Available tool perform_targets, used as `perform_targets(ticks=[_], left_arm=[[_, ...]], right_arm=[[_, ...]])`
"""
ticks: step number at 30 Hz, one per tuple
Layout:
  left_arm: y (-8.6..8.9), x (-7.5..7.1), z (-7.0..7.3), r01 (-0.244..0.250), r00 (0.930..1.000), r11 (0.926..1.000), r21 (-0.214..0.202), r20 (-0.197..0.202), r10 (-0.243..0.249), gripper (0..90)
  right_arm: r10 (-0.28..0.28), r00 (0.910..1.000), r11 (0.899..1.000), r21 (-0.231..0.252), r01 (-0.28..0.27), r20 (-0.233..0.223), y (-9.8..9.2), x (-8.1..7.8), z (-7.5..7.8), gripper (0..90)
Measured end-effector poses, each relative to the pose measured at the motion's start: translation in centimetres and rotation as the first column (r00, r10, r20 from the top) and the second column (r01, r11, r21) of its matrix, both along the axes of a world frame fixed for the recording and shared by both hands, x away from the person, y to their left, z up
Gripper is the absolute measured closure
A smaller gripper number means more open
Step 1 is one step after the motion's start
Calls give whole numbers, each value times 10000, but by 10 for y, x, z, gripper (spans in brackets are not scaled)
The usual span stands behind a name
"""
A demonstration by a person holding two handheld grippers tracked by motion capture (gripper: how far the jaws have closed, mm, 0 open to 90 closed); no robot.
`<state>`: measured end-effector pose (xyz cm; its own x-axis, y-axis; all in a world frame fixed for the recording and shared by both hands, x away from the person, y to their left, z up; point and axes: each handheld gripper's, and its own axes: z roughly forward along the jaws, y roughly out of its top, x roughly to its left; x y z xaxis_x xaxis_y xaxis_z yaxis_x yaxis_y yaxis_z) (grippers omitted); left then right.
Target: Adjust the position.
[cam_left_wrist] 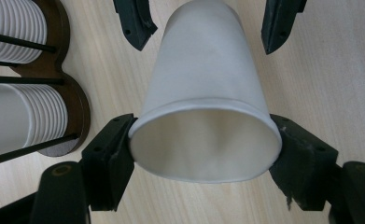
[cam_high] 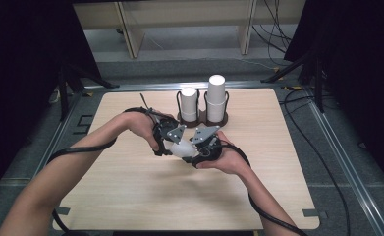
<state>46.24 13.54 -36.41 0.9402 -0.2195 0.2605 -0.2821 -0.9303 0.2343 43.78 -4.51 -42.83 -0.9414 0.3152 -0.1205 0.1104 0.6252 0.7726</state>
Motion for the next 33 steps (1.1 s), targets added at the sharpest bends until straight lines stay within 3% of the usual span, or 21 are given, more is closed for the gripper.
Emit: perform_targets(ticks=[1, 2, 4, 7, 9, 11, 13, 17, 19, 21, 22, 25, 26, 32, 33], left_arm=[[0, 0, 0, -1, 10000, 10000, -3, -12, 1, 278], [-2, 2, 4, 376, 9990, 9979, 527, 227, -388, 277], [-2, -1, 0, 48, 10000, 10000, 24, 4, -48, 277], [-3, 0, 3, 289, 9994, 9990, 333, 173, -295, 277], [-3, -2, 1, 76, 10000, 10000, 11, 25, -76, 277], [-3, -2, 2, 149, 9999, 9998, 106, 66, -150, 277], [-4, 0, 5, 463, 9986, 9975, 540, 247, -477, 277], [-4, 0, 5, 440, 9987, 9977, 523, 250, -454, 277], [-5, -1, 3, 319, 9993, 9992, 224, 205, -324, 277], [-6, 0, 4, 518, 9982, 9979, 391, 299, -529, 277], [-6, -2, 2, 283, 9995, 9996, 61, 148, -284, 277], [-7, -1, 2, 420, 9988, 9991, 97, 244, -422, 277], [-7, -1, 2, 437, 9987, 9990, 132, 255, -440, 277], [-7, -1, 2, 431, 9989, 9990, 115, 200, -433, 277], [-8, -1, 4, 552, 9980, 9980, 297, 292, -560, 277]], right_arm=[[-113, 9997, 9999, 12, 114, -233, 0, -1, -1, 254], [-70, 9999, 10000, 12, 70, -140, 1, 0, -1, 254], [-167, 9995, 9999, 24, 168, -271, 1, -1, -1, 254], [3, 10000, 10000, 18, -3, -81, 1, 0, -2, 254], [-136, 9995, 9999, -9, 136, -287, 2, -1, -3, 254], [-85, 9997, 10000, -13, 85, -250, 2, -1, -3, 255], [124, 9999, 9999, -78, -123, 119, 2, 1, -3, 256], [-123, 9996, 9999, -84, 121, -250, 2, -1, -4, 260], [-131, 9996, 9999, -84, 129, -256, 2, -1, -4, 263], [-152, 9993, 9998, -101, 149, -332, 3, -1, -4, 264], [8, 9999, 9999, -126, -10, -136, 3, 1, -5, 265], [36, 10000, 9999, -165, -36, 33, 3, 2, -5, 270], [-138, 9994, 9999, -84, 136, -320, 3, 0, -5, 272], [0, 9998, 9998, -221, -4, -178, 4, 1, -5, 282], [10, 9999, 9997, -236, -14, -141, 4, 1, -5, 283]])
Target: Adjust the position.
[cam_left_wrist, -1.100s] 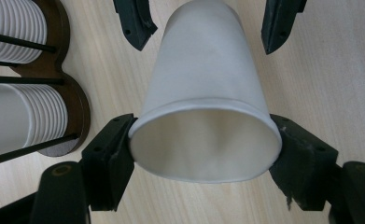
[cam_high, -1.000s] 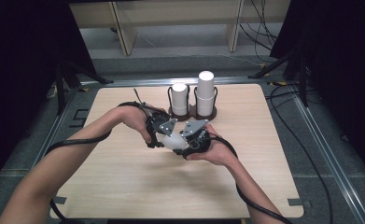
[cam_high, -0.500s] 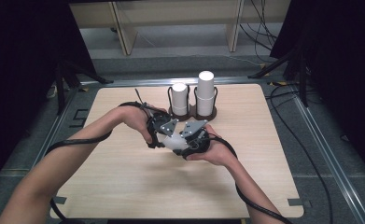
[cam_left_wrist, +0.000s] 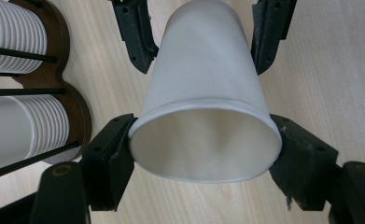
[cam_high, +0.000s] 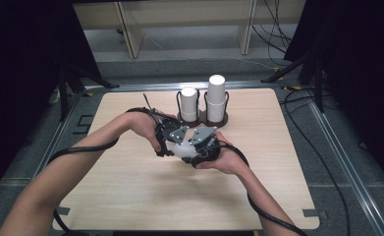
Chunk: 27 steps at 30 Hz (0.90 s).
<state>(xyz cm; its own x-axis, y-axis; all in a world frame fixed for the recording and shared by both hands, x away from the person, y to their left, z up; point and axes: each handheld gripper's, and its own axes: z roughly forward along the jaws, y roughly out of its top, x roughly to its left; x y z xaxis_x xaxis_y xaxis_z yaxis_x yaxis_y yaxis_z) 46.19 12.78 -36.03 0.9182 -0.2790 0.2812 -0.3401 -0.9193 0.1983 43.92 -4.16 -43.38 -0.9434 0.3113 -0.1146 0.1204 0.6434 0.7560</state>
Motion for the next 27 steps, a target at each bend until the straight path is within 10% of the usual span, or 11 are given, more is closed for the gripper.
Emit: perform_targets(ticks=[21, 27], left_arm=[[-1, -2, 2, -67, 9997, 9997, 213, -239, 72, 268], [0, -2, 0, -360, 9987, 9987, -368, -380, 346, 163]], right_arm=[[29, 9998, 10000, -2, -29, -193, 2, -2, -5, 347], [37, 9997, 10000, 82, -39, 249, 1, -3, -6, 344]])
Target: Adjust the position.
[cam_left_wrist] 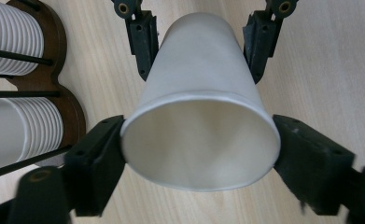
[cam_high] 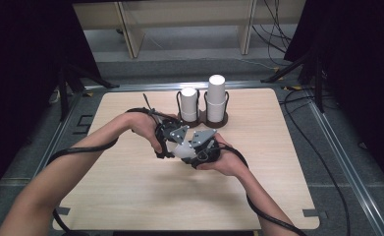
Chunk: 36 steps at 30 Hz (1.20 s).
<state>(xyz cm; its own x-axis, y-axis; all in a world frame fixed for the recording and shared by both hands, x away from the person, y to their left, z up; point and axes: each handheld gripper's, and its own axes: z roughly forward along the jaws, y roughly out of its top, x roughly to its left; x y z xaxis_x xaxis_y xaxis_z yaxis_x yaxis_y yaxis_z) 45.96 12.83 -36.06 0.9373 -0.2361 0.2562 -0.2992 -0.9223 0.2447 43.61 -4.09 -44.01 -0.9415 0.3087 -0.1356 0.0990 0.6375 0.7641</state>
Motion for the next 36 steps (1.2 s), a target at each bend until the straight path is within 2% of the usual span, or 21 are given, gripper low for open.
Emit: perform_targets(ticks=[1, 5, 7, 11, 14, 15, 16, 17, 18, 20, 22, 23, 25, 26, 27, 29, 30, 31, 34, 35, 36], left_arm=[[1, -1, -2, -233, 9997, 9990, -375, -110, 229, 143], [5, -2, -3, -429, 9991, 9959, -793, 30, 432, 110], [8, -2, -4, -633, 9979, 9914, -1150, 50, 643, 103], [15, -1, -4, -532, 9973, 9824, -1791, 397, 612, 97], [21, -1, -4, -688, 9951, 9688, -2380, 522, 835, 95], [23, -1, -5, -740, 9945, 9637, -2567, 530, 905, 94], [26, -1, -5, -838, 9935, 9569, -2780, 514, 1019, 93], [29, -2, -6, -921, 9922, 9479, -3049, 518, 1130, 93], [31, -2, -7, -1023, 9912, 9417, -3206, 471, 1238, 92], [36, -3, -9, -1240, 9879, 9246, -3602, 428, 1492, 88], [40, -3, -10, -1453, 9848, 9092, -3901, 313, 1708, 88], [42, -4, -11, -1573, 9824, 8966, -4140, 274, 1850, 87], [46, -5, -14, -1807, 9782, 8715, -4559, 85, 2073, 86], [48, -5, -14, -1905, 9761, 8619, -4699, 30, 2174, 85], [49, -6, -15, -2026, 9736, 8486, -4887, -75, 2281, 84], [51, -8, -17, -2192, 9708, 8278, -5164, -304, 2381, 83], [52, -8, -18, -2229, 9697, 8145, -5356, -362, 2416, 81], [53, -10, -19, -2416, 9648, 7997, -5496, -481, 2584, 81], [54, -12, -24, -2797, 9529, 7496, -6000, -780, 2931, 79], [54, -13, -27, -2979, 9462, 7293, -6159, -895, 3109, 74], [54, -14, -29, -3205, 9386, 7031, -6347, -1128, 3260, 75]], right_arm=[[-92, 9999, 10000, 12, 93, -52, -1, -1, 0, 344], [-73, 9998, 9999, 108, 71, 167, -4, 1, 0, 344], [-101, 9997, 9998, 149, 98, 228, -6, 1, 0, 344], [-339, 9993, 9989, 330, 333, 170, -10, -1, -2, 344], [-389, 9987, 9982, 465, 373, 322, -13, -1, -4, 344], [-697, 9976, 9963, 512, 693, 49, -13, -4, -4, 344], [-475, 9974, 9976, 529, 446, 551, -15, -1, -4, 344], [-706, 9972, 9955, 651, 689, 250, -16, -3, -5, 344], [-655, 9969, 9955, 709, 623, 432, -17, -2, -5, 344], [-957, 9948, 9921, 851, 925, 341, -19, -4, -6, 344], [-856, 9922, 9927, 930, 771, 906, -22, -1, -5, 344], [-1068, 9925, 9891, 1085, 999, 599, -23, -3, -6, 344], [-1328, 9890, 9828, 1381, 1229, 655, -25, -4, -7, 344], [-1456, 9864, 9788, 1562, 1324, 763, -26, -4, -8, 344], [-1533, 9836, 9768, 1651, 1363, 949, -27, -4, -8, 344], [-1864, 9783, 9670, 1930, 1663, 909, -29, -5, -10, 344], [-2013, 9764, 9613, 2071, 1815, 787, -29, -6, -11, 344], [-2139, 9719, 9563, 2239, 1878, 981, -30, -6, -11, 344], [-2535, 9646, 9368, 2669, 2262, 721, -32, -8, -13, 344], [-2746, 9592, 9267, 2846, 2453, 672, -33, -9, -14, 344], [-2871, 9561, 9187, 2993, 2576, 584, -34, -10, -15, 344]])
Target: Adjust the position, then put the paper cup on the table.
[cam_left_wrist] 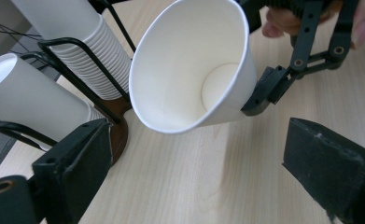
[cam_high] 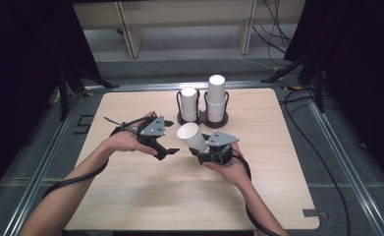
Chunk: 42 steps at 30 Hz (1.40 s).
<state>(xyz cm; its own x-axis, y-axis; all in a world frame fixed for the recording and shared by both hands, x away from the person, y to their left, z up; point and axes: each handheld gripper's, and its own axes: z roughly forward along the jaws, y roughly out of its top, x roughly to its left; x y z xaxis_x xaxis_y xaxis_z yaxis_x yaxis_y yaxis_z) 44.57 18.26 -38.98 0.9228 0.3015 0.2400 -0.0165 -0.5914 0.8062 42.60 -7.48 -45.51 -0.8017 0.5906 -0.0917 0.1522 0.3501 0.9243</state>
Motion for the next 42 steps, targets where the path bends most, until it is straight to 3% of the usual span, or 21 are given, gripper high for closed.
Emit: perform_targets(ticks=[1, 4, 6, 11, 15, 18, 20, 21, 22, 25, 27, 29, 30, 32, 33, 35, 36, 37, 40, 41, 42], left_arm=[[1, -2, -2, -118, 9999, 9997, -209, -63, 117, 75], [2, -6, -10, -552, 9981, 9940, -943, -341, 522, 71], [2, -9, -15, -938, 9950, 9853, -1429, -468, 879, 70], [2, -17, -28, -1838, 9814, 9455, -2688, -1048, 1610, 65], [5, -26, -35, -2415, 9691, 9237, -2973, -1234, 2136, 62], [5, -32, -41, -2719, 9616, 8953, -3529, -1350, 2389, 60], [7, -35, -43, -3016, 9530, 8829, -3599, -1408, 2681, 61], [6, -35, -46, -3100, 9505, 8715, -3800, -1438, 2754, 61], [8, -36, -46, -3281, 9446, 8705, -3667, -1309, 3009, 60], [10, -36, -49, -3677, 9293, 8529, -3705, -1126, 3517, 59], [13, -35, -49, -3856, 9218, 8412, -3791, -1196, 3687, 59], [14, -35, -49, -3965, 9168, 8337, -3845, -1183, 3815, 59], [15, -34, -49, -3990, 9156, 8305, -3887, -1200, 3838, 62], [15, -34, -50, -3931, 9175, 8253, -4054, -1142, 3810, 62], [15, -35, -49, -4046, 9127, 8262, -3920, -1174, 3913, 63], [15, -36, -49, -4040, 9128, 8188, -4078, -1212, 3899, 62], [15, -37, -49, -4058, 9122, 8158, -4121, -1264, 3898, 62], [15, -37, -50, -4052, 9126, 8135, -4173, -1308, 3874, 62], [13, -37, -50, -3891, 9197, 8136, -4321, -1322, 3696, 61], [14, -38, -48, -3948, 9178, 8152, -4238, -1413, 3711, 61], [13, -38, -47, -4007, 9153, 8075, -4328, -1507, 3735, 61]], right_arm=[[-21, 9996, 10000, -11, 21, 274, -2, 1, -1, 344], [-368, 9992, 9987, 344, 363, 146, -5, 0, -4, 343], [-701, 9973, 9956, 634, 684, 238, -7, 1, -5, 343], [-869, 9961, 9897, 1124, 881, -159, -9, -2, -8, 342], [-820, 9963, 9869, 1374, 847, -252, -10, -1, -12, 342], [-1178, 9929, 9817, 1488, 1190, -175, -11, -4, -14, 342], [-1074, 9939, 9793, 1697, 1101, -248, -10, -3, -16, 341], [-1182, 9927, 9789, 1651, 1202, -222, -10, -4, -16, 342], [-1210, 9922, 9794, 1593, 1240, -289, -11, -4, -16, 341], [-1410, 9899, 9772, 1626, 1365, 164, -12, -3, -15, 342], [-1517, 9880, 9724, 1747, 1545, -296, -12, -6, -15, 341], [-1583, 9873, 9717, 1800, 1528, 164, -13, -4, -14, 341], [-1588, 9872, 9695, 1866, 1586, -144, -13, -6, -14, 341], [-1658, 9862, 9651, 2054, 1625, -10, -12, -6, -15, 341], [-1593, 9872, 9635, 2180, 1552, 11, -12, -6, -15, 341], [-1855, 9826, 9637, 1965, 1807, 60, -13, -8, -14, 341], [-1937, 9808, 9569, 2168, 1935, -204, -12, -9, -14, 341], [-1689, 9856, 9643, 2061, 1662, -46, -13, -7, -14, 341], [-1820, 9833, 9614, 2089, 1792, -61, -12, -8, -14, 340], [-1789, 9837, 9652, 1969, 1719, 182, -13, -7, -13, 340], [-1716, 9852, 9627, 2123, 1680, -13, -11, -7, -14, 340]])
